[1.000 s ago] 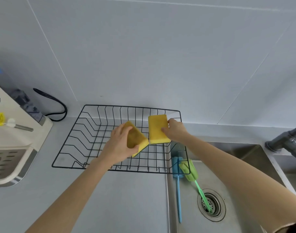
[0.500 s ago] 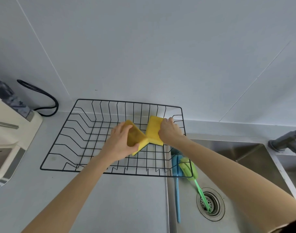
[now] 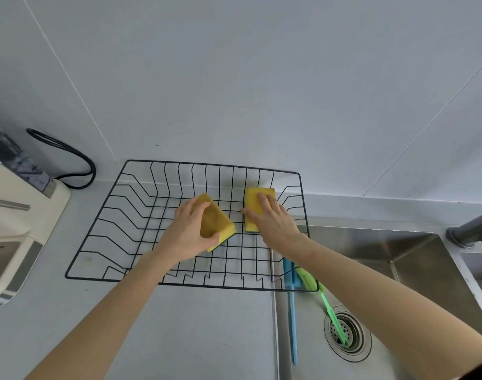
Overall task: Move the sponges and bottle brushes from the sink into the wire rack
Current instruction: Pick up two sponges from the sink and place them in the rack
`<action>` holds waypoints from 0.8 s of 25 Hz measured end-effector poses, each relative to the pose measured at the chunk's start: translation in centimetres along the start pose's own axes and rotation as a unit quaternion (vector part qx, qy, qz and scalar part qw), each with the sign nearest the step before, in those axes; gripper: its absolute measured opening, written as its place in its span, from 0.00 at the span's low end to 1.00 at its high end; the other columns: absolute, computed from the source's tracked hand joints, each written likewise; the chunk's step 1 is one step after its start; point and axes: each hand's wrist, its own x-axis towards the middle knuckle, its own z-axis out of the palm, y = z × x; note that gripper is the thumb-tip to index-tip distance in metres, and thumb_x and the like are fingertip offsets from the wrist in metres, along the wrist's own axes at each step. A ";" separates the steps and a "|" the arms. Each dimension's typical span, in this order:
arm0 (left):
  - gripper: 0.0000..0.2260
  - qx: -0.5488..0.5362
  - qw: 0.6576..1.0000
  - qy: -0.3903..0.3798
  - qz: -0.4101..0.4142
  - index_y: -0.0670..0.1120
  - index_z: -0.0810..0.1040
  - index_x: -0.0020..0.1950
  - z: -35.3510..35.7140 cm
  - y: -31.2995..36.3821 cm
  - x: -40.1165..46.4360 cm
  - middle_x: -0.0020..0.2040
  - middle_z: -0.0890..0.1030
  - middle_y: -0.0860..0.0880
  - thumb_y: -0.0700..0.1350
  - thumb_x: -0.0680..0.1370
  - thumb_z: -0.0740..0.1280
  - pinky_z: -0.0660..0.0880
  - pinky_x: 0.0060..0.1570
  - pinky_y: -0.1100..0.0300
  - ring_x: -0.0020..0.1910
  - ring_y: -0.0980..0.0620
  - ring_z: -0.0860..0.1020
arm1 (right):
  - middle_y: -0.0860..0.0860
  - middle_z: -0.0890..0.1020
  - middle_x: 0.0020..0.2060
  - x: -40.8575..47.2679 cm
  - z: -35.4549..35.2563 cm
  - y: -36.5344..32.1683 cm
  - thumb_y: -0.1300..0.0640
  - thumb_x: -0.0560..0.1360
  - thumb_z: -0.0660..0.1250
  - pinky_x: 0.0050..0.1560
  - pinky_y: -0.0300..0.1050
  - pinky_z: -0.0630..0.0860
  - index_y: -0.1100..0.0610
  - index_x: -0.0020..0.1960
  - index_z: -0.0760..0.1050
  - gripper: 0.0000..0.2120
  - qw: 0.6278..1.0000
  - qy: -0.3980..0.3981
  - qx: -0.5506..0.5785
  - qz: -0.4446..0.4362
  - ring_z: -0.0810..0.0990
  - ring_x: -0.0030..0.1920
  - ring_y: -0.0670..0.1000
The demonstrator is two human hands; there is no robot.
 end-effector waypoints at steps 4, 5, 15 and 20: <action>0.34 0.008 1.000 -0.006 0.020 0.46 0.57 0.73 0.3 0.5 1.0 0.76 0.53 0.48 0.52 0.72 0.68 0.62 0.69 0.48 0.74 0.46 0.52 | 0.62 0.56 0.73 -0.6 -0.3 0.5 0.67 0.73 0.63 0.68 0.54 0.65 0.49 0.74 0.54 0.35 1.000 0.004 0.000 -0.004 0.55 0.73 0.62; 0.34 0.015 0.999 -0.008 0.029 0.46 0.56 0.73 0.4 0.7 1.4 0.76 0.52 0.48 0.52 0.72 0.68 0.61 0.69 0.48 0.74 0.46 0.51 | 0.62 0.56 0.73 -0.6 -0.3 0.5 0.67 0.73 0.63 0.68 0.53 0.66 0.49 0.74 0.54 0.35 1.000 0.005 0.000 -0.005 0.56 0.73 0.61; 0.33 0.055 0.993 -0.024 0.100 0.48 0.57 0.73 1.6 1.1 4.0 0.77 0.50 0.51 0.52 0.72 0.67 0.65 0.69 0.48 0.75 0.51 0.46 | 0.58 0.54 0.76 -0.1 1.1 1.1 0.63 0.74 0.65 0.75 0.49 0.54 0.59 0.76 0.47 0.38 1.000 0.030 0.004 0.006 0.55 0.76 0.56; 0.26 0.030 0.985 -0.017 0.171 0.45 0.65 0.69 1.8 1.1 5.3 0.74 0.58 0.49 0.45 0.72 0.67 0.59 0.72 0.54 0.75 0.51 0.50 | 0.58 0.54 0.76 -0.3 1.2 1.6 0.62 0.75 0.64 0.75 0.48 0.53 0.58 0.76 0.47 0.36 0.999 0.036 0.012 -0.013 0.55 0.76 0.55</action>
